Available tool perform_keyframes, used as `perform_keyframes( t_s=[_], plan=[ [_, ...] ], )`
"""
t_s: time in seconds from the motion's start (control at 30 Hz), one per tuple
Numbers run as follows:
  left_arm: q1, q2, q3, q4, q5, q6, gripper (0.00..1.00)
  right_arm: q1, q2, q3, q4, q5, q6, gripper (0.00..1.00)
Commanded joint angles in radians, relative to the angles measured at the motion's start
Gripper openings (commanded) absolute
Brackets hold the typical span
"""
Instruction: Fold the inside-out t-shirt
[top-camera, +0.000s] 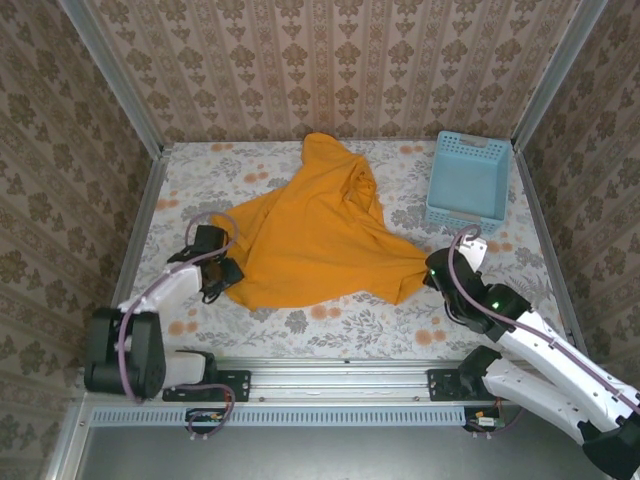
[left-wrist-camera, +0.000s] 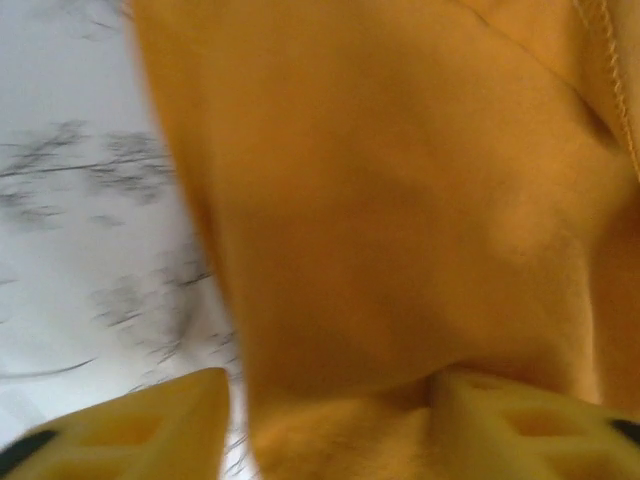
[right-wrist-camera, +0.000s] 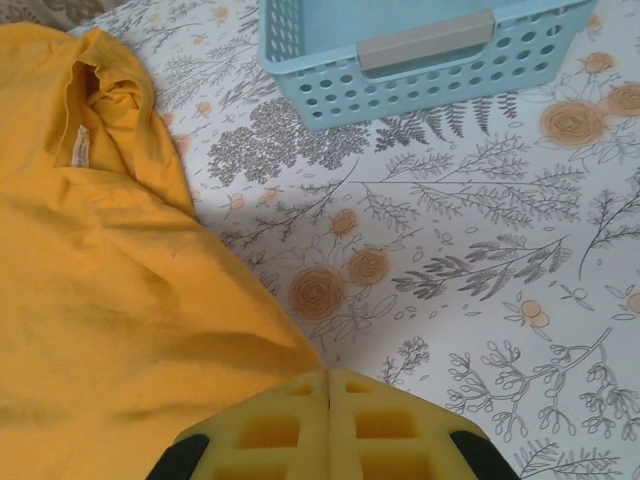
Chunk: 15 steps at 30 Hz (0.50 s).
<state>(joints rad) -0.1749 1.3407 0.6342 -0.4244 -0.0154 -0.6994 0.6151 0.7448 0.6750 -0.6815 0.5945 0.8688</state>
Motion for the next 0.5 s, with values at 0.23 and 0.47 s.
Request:
perform_keyframes(
  t_s=[0.23, 0.47],
  plan=[
    [-0.016, 0.311, 0.403, 0.047, 0.095, 0.080, 0.01, -0.022, -0.040, 0.062, -0.053, 0.013, -0.040, 0.00],
    [-0.103, 0.564, 0.880, -0.201, 0.018, 0.159, 0.09, -0.024, -0.015, 0.086, -0.042, -0.033, -0.046, 0.00]
  ],
)
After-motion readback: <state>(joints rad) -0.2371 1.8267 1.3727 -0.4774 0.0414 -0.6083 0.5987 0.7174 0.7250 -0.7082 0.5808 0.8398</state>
